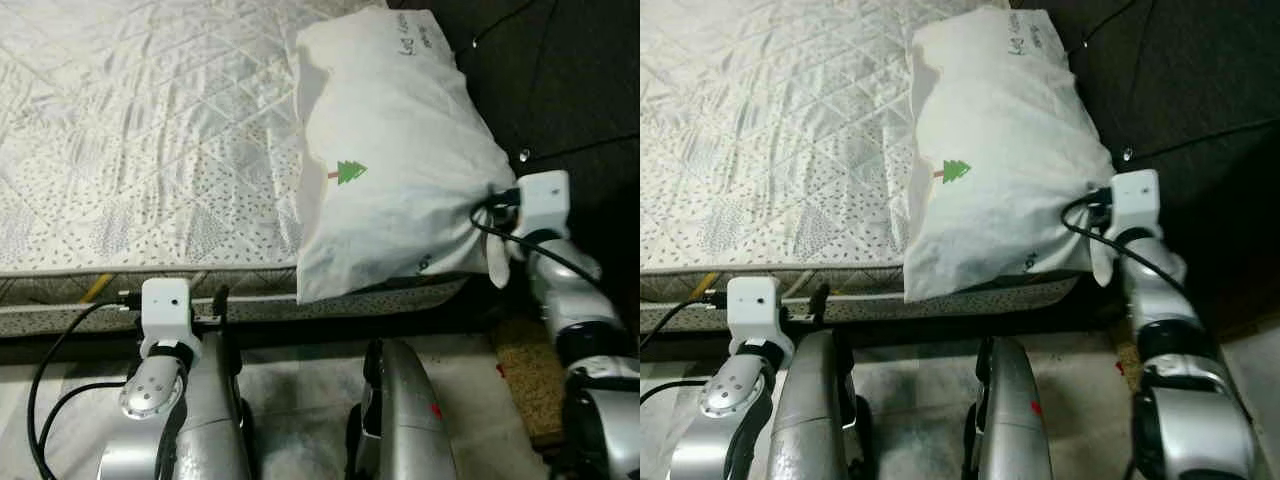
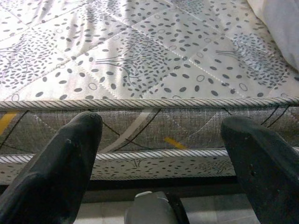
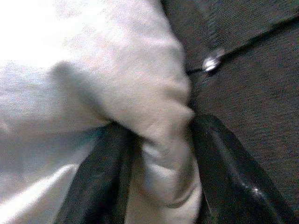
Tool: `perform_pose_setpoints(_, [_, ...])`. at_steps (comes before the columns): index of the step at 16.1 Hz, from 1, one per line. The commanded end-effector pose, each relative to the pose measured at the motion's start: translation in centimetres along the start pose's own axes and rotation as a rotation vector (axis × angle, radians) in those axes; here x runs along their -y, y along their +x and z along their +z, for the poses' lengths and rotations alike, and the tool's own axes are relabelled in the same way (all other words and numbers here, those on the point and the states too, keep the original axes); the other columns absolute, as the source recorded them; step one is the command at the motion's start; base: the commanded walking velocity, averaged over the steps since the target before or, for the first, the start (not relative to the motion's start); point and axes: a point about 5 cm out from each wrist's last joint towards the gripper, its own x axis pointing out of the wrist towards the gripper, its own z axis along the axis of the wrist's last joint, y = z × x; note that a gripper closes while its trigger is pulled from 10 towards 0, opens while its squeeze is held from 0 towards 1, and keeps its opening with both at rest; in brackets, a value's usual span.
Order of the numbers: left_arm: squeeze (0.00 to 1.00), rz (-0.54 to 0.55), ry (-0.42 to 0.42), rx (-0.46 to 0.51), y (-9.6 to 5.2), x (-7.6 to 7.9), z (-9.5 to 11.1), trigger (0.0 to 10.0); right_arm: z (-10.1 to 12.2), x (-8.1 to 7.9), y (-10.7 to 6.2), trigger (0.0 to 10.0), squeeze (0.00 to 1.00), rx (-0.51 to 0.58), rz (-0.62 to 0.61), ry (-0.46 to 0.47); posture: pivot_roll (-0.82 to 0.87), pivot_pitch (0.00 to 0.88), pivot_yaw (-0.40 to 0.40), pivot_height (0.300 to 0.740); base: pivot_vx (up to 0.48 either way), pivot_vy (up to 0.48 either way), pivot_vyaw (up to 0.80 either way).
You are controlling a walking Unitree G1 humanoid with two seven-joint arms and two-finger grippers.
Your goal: Clean up the room
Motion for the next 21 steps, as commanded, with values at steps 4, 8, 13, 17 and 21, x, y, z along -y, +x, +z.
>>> perform_pose_setpoints(4, [0.00, 0.009, 0.005, -0.031, -0.5, -0.5, -0.8, 10.0, -1.1, -0.5, -2.5, 10.0, 1.00, 0.066, 0.077, -0.057, 0.06, 0.162, -0.069, 0.566, 0.000, 0.000, 0.00])
perform_pose_setpoints(8, [0.00, 0.000, -0.001, -0.029, -0.6, -0.3, -0.8, 10.0, -2.7, -0.8, -4.8, 10.0, 1.00, 0.035, 0.051, -0.019, 0.06, 0.150, -0.069, 0.566, 0.000, 0.000, 0.00])
perform_pose_setpoints(13, [0.00, -0.001, -0.002, -0.025, -0.4, -0.3, -0.6, 10.0, -0.7, 0.5, -5.2, 10.0, 1.00, 0.132, -0.150, 0.129, 0.05, 0.170, -0.056, 0.566, 0.000, 0.000, 0.00])
perform_pose_setpoints(17, [0.00, -0.010, -0.007, -0.015, -0.1, 0.1, -0.3, 10.0, 5.7, -0.1, -3.9, 10.0, 1.00, 0.366, -0.154, 0.128, 0.05, 0.168, -0.055, 0.566, 0.000, 0.000, 0.00])
perform_pose_setpoints(21, [0.00, 0.004, -0.014, -0.020, -0.5, 0.0, -0.6, 10.0, 6.5, -1.5, -3.6, 10.0, 1.00, 0.375, -0.092, 0.127, 0.07, 0.173, -0.076, 0.566, 0.000, 0.000, 0.00])
